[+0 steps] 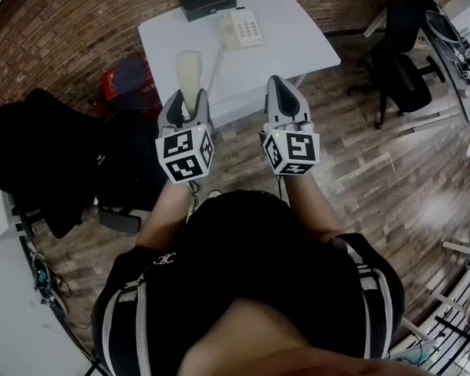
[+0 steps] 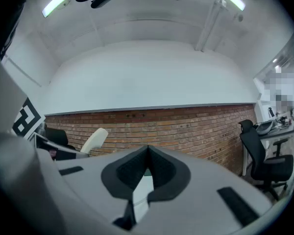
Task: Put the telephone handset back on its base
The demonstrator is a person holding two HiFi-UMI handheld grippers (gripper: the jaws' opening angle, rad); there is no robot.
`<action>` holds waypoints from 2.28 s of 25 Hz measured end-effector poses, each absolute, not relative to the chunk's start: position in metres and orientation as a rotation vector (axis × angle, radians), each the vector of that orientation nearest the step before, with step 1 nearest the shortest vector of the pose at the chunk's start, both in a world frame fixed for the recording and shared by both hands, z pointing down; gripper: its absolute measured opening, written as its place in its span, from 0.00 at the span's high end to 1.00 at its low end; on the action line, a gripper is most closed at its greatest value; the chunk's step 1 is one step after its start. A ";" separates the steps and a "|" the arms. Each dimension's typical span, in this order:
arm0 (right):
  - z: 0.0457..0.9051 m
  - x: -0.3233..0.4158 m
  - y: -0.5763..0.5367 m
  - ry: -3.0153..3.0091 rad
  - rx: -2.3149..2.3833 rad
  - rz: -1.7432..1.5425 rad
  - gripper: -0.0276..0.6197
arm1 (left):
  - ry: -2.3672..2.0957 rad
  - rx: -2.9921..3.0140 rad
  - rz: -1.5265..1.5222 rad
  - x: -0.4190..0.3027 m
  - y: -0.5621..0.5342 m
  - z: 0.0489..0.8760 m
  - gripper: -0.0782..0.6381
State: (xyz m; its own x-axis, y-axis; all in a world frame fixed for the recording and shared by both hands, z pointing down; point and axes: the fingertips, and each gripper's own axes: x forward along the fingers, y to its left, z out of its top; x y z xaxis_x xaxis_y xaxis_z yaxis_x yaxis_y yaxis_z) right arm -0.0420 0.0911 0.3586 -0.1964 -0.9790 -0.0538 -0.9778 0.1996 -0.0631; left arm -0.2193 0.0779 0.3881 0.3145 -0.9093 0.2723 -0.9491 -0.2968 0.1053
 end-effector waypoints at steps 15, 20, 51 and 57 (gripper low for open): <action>0.362 -0.022 0.101 2.362 -1.935 -0.050 0.96 | -1.712 2.355 0.267 -0.204 0.088 0.389 0.63; 0.369 -0.013 0.107 2.381 -1.928 -0.065 0.96 | -1.704 2.354 0.280 -0.192 0.094 0.394 0.63; 0.403 0.050 0.019 2.398 -1.949 -0.103 0.96 | -1.685 2.328 0.241 -0.132 0.001 0.430 0.63; 0.412 0.054 -0.041 2.440 -1.933 -0.127 0.96 | -1.682 2.288 0.251 -0.125 -0.055 0.439 0.63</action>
State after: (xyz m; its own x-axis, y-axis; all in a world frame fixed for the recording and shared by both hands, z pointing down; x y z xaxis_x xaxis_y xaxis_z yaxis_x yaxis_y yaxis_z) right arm 0.0543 -0.0407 0.4117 -0.2297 -0.9728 0.0298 -0.9707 0.2267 -0.0800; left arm -0.1246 -0.0550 0.4391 0.3034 -0.9018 0.3077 -0.9523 -0.2765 0.1288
